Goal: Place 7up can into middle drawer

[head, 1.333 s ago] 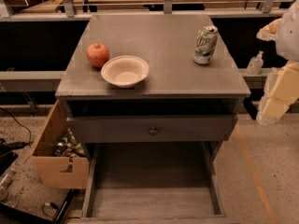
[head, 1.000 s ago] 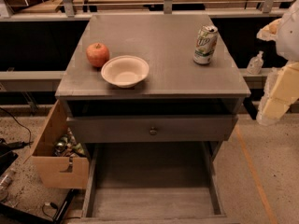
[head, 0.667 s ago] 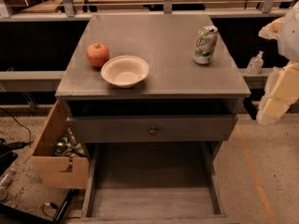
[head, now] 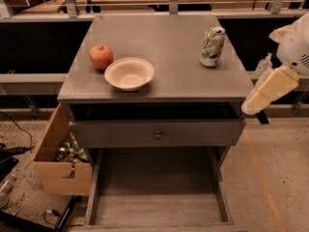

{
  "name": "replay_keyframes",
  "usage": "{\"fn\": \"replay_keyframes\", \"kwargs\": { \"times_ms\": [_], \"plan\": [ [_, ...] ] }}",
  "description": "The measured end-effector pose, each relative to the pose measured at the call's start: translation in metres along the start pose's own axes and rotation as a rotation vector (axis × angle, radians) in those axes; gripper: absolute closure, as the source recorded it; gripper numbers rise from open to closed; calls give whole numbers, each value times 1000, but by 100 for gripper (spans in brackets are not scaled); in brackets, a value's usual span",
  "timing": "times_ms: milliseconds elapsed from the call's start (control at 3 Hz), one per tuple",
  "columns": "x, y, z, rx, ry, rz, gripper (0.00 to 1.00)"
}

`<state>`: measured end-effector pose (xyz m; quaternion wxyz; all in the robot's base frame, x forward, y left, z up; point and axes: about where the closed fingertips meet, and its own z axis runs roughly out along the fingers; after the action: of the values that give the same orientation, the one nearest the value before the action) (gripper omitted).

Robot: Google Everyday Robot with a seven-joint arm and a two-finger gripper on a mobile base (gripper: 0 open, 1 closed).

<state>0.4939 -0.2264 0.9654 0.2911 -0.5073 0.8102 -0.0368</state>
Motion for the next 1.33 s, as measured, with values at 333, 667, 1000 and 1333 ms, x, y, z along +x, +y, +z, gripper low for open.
{"fn": "replay_keyframes", "kwargs": {
  "times_ms": [333, 667, 1000, 1333],
  "plan": [
    [3, -45, 39, 60, -107, 112, 0],
    [3, -87, 80, 99, -240, 210, 0],
    [2, -110, 116, 93, -355, 302, 0],
    [-2, -124, 142, 85, -445, 368, 0]
  ]
}}
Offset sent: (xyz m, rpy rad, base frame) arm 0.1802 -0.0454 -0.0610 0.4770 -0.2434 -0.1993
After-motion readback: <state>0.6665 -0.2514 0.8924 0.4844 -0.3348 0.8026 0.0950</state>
